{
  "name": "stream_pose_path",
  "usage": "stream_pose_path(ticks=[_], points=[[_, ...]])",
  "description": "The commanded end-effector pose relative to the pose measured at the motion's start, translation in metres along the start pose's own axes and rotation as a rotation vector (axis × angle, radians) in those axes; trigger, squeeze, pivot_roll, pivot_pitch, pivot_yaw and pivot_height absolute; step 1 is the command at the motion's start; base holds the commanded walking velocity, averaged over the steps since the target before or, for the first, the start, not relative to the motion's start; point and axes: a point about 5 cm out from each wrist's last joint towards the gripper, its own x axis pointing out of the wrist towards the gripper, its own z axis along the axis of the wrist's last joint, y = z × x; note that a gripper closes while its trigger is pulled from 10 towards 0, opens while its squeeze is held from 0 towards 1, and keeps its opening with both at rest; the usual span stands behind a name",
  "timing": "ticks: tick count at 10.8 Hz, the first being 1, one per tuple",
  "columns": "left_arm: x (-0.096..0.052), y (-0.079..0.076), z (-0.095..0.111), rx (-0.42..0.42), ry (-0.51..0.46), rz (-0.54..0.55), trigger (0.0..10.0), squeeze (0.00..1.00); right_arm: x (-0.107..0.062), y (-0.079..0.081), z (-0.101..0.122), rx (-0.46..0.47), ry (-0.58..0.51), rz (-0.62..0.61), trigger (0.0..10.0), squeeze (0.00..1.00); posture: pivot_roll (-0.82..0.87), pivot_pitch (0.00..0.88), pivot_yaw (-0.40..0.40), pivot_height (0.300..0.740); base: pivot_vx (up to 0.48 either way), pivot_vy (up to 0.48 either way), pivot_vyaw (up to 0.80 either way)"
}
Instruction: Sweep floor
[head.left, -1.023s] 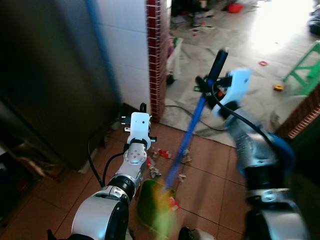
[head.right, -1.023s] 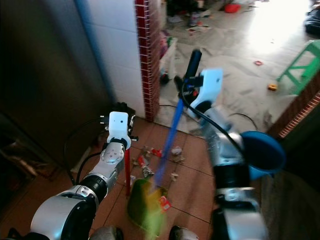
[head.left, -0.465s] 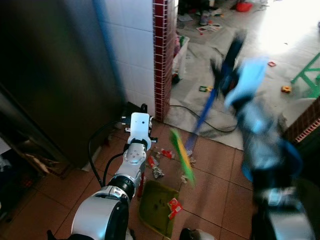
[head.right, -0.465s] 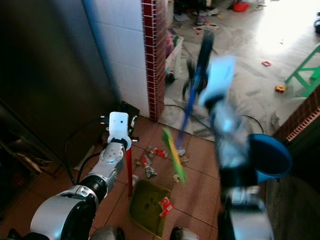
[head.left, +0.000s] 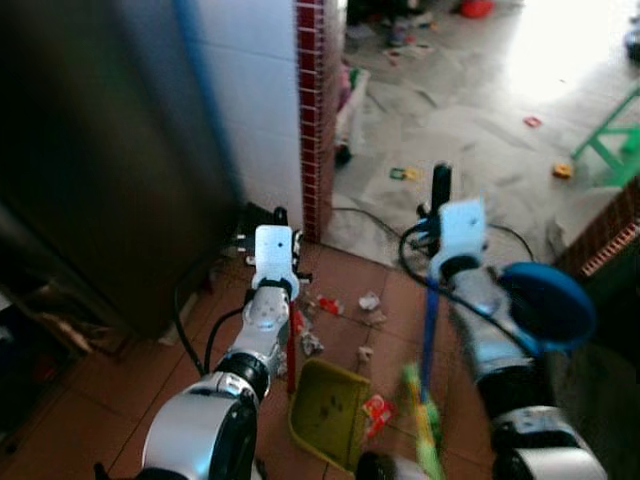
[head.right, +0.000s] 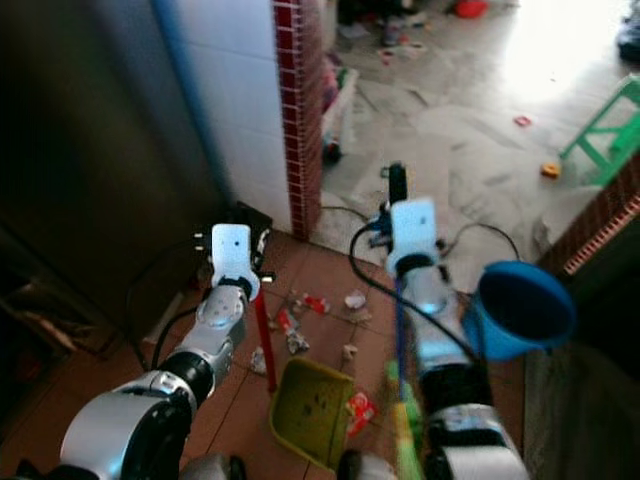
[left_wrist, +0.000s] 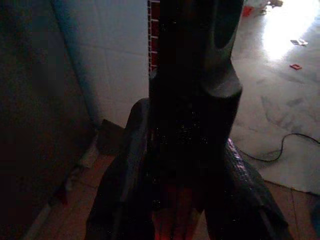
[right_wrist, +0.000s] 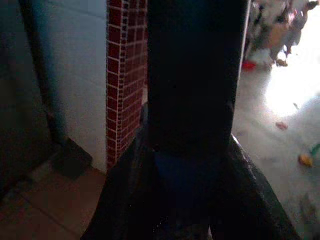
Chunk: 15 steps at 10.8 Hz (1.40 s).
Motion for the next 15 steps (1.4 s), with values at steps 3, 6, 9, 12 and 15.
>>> stream_pose_path(ticks=[3,6,9,12,15], points=[[0.001,-0.005,0.009,-0.021,-0.062,0.02,10.0,0.0,0.007,0.025,0.009,0.222,0.0,-0.014,10.0,0.0,-0.05,0.157,0.01,0.74,0.0,0.0,0.0],[-0.002,-0.002,0.005,-0.026,-0.056,0.036,10.0,0.0,0.014,0.042,0.06,0.455,-0.137,0.114,10.0,0.0,-0.06,0.175,0.022,0.74,0.0,0.0,0.0],[-0.001,-0.003,0.005,-0.044,-0.049,0.036,10.0,0.0,0.015,0.032,0.092,0.319,-0.273,0.186,10.0,0.0,-0.07,0.176,0.024,0.74,0.0,0.0,0.0],[0.0,0.002,0.006,-0.02,-0.048,0.031,10.0,0.0,0.015,0.015,0.125,0.233,-0.383,0.192,10.0,0.0,-0.07,0.163,0.027,0.74,0.0,0.0,0.0],[0.001,0.002,0.006,-0.016,-0.047,0.025,10.0,0.0,0.016,-0.011,0.138,0.148,-0.446,0.094,10.0,0.0,-0.07,0.16,0.028,0.74,0.0,0.0,0.0]])
